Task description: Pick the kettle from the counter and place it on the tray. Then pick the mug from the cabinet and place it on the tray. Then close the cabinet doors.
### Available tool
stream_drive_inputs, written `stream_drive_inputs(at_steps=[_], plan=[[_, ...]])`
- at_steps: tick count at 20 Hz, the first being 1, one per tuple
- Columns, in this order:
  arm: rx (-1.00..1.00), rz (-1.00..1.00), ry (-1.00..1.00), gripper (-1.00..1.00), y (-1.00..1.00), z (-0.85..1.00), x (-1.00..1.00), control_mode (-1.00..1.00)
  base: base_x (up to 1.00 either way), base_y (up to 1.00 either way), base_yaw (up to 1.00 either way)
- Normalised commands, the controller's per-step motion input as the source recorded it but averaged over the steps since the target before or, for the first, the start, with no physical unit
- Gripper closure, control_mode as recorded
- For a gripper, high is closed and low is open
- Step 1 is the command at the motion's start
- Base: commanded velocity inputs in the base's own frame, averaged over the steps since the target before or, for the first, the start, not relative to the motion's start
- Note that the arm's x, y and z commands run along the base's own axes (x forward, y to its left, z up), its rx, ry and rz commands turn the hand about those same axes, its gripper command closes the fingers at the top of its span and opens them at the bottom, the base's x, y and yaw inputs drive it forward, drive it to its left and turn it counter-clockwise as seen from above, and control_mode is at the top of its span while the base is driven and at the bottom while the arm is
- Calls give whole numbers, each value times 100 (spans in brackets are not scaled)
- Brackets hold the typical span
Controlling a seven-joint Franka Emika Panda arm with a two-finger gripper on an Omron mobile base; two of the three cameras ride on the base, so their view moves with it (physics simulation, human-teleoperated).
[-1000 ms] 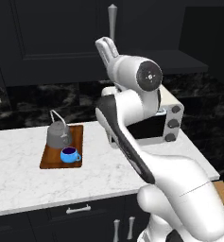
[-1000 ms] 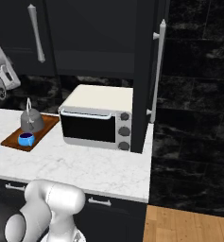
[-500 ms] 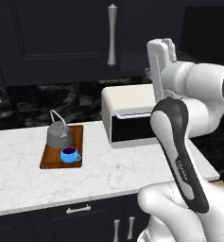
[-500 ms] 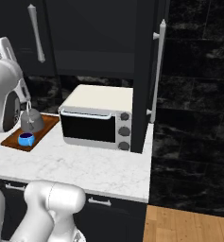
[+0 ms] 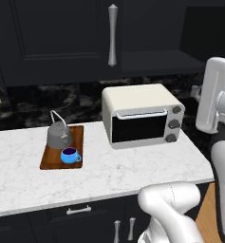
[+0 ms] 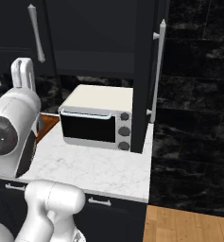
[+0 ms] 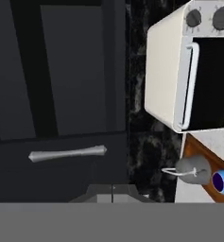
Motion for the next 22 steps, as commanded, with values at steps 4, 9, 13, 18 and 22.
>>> stream_drive_inputs(at_steps=[4, 9, 13, 18, 22], plan=[[8, -7, 16, 100, -67, -1, -50, -100, 0, 0, 0], [10, -5, 1, 100, -77, -8, -51, -100, 0, 0, 0], [8, -8, -15, 100, -71, -20, -18, -100, 0, 0, 0], [9, -4, -4, 100, -90, -9, -24, -100, 0, 0, 0], [2, 0, -3, 100, -57, -12, -4, -100, 0, 0, 0]])
